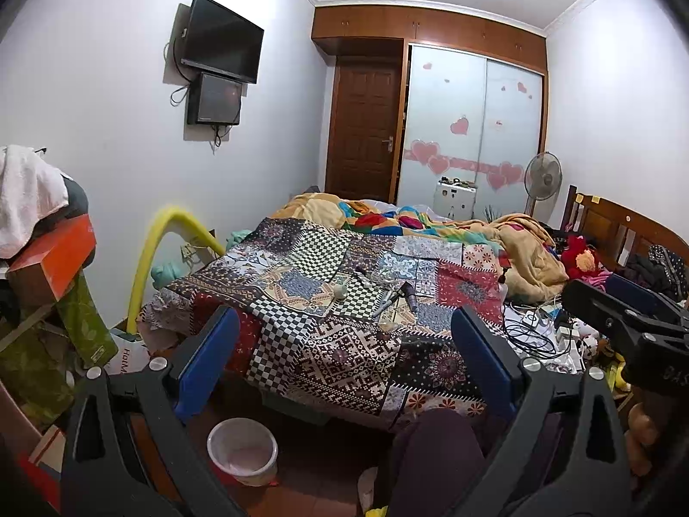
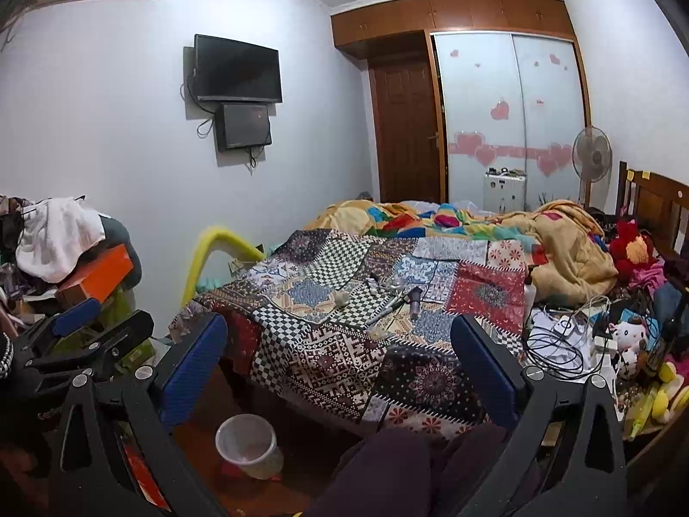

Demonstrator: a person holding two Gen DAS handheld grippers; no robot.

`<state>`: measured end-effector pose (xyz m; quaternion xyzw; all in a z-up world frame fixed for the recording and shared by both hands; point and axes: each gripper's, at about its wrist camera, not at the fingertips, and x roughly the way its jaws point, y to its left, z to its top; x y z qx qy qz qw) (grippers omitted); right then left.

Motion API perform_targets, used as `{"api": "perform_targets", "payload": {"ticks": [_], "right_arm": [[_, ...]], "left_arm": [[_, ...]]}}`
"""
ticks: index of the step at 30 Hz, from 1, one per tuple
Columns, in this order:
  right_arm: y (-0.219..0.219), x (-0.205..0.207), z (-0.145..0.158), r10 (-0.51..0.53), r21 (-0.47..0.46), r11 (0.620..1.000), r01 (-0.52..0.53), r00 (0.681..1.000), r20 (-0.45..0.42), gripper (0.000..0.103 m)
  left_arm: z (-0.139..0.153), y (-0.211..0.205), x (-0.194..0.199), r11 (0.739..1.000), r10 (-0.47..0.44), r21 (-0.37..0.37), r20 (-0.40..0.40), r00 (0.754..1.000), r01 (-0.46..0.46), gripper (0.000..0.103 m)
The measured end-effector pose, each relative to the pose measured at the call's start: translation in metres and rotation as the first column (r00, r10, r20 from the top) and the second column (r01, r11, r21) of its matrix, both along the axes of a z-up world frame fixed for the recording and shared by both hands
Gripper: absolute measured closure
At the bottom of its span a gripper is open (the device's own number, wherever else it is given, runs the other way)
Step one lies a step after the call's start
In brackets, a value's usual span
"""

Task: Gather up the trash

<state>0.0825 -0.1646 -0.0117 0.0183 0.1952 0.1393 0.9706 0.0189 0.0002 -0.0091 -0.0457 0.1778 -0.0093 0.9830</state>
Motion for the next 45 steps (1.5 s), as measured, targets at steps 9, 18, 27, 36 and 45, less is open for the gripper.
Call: {"api": "perform_targets", "payload": {"ticks": [9,18,27,36,45], "right_arm": [[-0.006,0.046,-0.007,-0.074,-0.043,0.996,0.073,0.997,-0.022,0.0],[-0.031,0.118,-0.027,-0.168,-0.083,0.984,0.161,0.982,-0.092,0.0],[-0.068,0.21,-0.071,-0.221,-0.185,0.965,0.184,0.954,-0.203,0.0],[-0.091,0.302,-0.119,-0.139,-0.161,0.983,0.09,0.934,-0.328,0.0],[-0.078,0.39,-0.178,-0.04,-0.124,0.992,-0.018,0.895,-0.444,0.002]], "left_arm": [[-0.006,-0.001,0.066,1.0,-0.028,-0.011,-0.044,0.999,0.028,0.004],[-0.026,-0.016,0.166,0.997,-0.049,-0.058,-0.103,0.994,0.043,0.004],[-0.08,-0.047,0.274,0.994,-0.078,-0.088,-0.247,0.966,0.058,0.004],[-0.145,-0.066,0.367,0.996,-0.043,-0.089,-0.379,0.924,0.01,0.004],[-0.213,-0.07,0.429,0.995,-0.069,-0.099,-0.514,0.855,0.021,0.004]]}}
